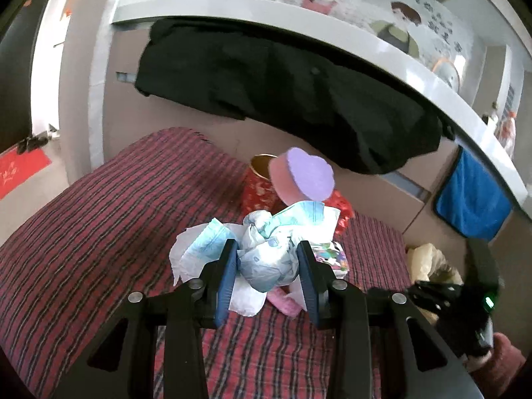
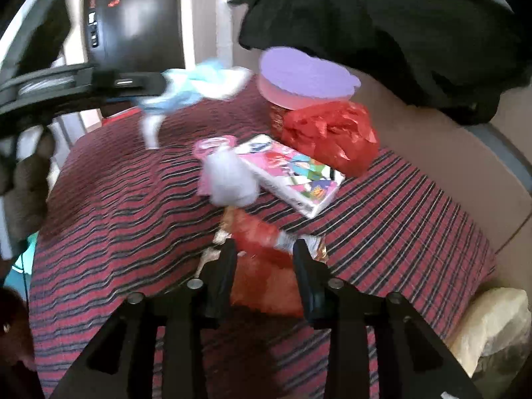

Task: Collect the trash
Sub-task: 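Grasp the white-blue tissue bundle with the left tool while the right tool holds the wrapper, then carry the tissue bundle and red wrapper in both tools over the trash bag, then open both tools to drop the tissues and wrapper into the trash bag, then grasp the white tissue with the left tool while the right tool moves toward the red plastic bag, then grasp the red plastic bag with the right tool while the left tool holds the tissue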

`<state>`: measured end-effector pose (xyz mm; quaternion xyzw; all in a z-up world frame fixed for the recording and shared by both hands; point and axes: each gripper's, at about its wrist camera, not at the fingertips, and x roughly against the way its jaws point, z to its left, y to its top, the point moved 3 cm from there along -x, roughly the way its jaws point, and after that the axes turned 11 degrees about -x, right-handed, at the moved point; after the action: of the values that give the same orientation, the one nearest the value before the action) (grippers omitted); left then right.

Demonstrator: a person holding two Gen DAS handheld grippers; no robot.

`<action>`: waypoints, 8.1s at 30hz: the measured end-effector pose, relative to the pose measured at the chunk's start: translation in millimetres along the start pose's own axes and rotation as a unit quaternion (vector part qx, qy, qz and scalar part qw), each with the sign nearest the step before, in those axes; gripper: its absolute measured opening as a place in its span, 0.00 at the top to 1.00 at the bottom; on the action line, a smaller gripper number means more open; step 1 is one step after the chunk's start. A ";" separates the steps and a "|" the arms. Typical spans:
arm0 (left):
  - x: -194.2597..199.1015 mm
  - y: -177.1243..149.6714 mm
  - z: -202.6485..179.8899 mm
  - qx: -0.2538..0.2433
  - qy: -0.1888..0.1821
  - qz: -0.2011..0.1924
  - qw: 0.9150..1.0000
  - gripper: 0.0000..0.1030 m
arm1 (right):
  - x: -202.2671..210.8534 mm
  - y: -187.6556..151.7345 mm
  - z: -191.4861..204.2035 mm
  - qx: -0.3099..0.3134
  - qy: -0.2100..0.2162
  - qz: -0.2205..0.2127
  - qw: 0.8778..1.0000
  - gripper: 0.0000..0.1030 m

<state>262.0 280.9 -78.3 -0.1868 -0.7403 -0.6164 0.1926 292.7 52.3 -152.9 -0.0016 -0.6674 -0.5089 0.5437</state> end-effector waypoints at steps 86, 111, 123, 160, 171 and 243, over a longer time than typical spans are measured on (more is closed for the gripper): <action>-40.4 22.1 -347.6 -0.179 -0.085 -0.071 0.978 0.64 | 237.0 -43.3 -191.1 -0.230 -0.198 -0.228 0.925 0.87; -123.2 -5.5 -368.0 -0.170 -0.161 0.026 0.972 0.53 | 192.3 -84.3 -252.5 -0.312 -0.161 -0.191 0.917 0.72; -117.4 1.5 -342.5 -0.139 -0.160 0.029 0.977 0.47 | 172.9 -85.9 -253.0 -0.315 -0.165 -0.158 0.921 0.54; 1.5 0.8 20.2 0.010 0.032 -0.021 0.999 0.45 | 35.6 49.4 10.7 -0.091 0.018 -0.089 0.992 0.59; -63.6 -26.8 -29.9 0.016 -0.038 0.065 0.997 0.45 | 6.6 70.6 -27.0 -0.137 -0.059 -0.083 0.985 0.62; 22.2 -1.7 -31.0 -0.023 -0.037 -0.017 0.999 0.84 | 37.6 25.0 -71.6 -0.125 -0.077 -0.068 0.987 0.55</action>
<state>243.8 251.0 -63.1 -0.2017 -0.7357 -0.6290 0.1500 343.0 -5.2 -116.4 -0.0634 -0.6365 -0.6227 0.4506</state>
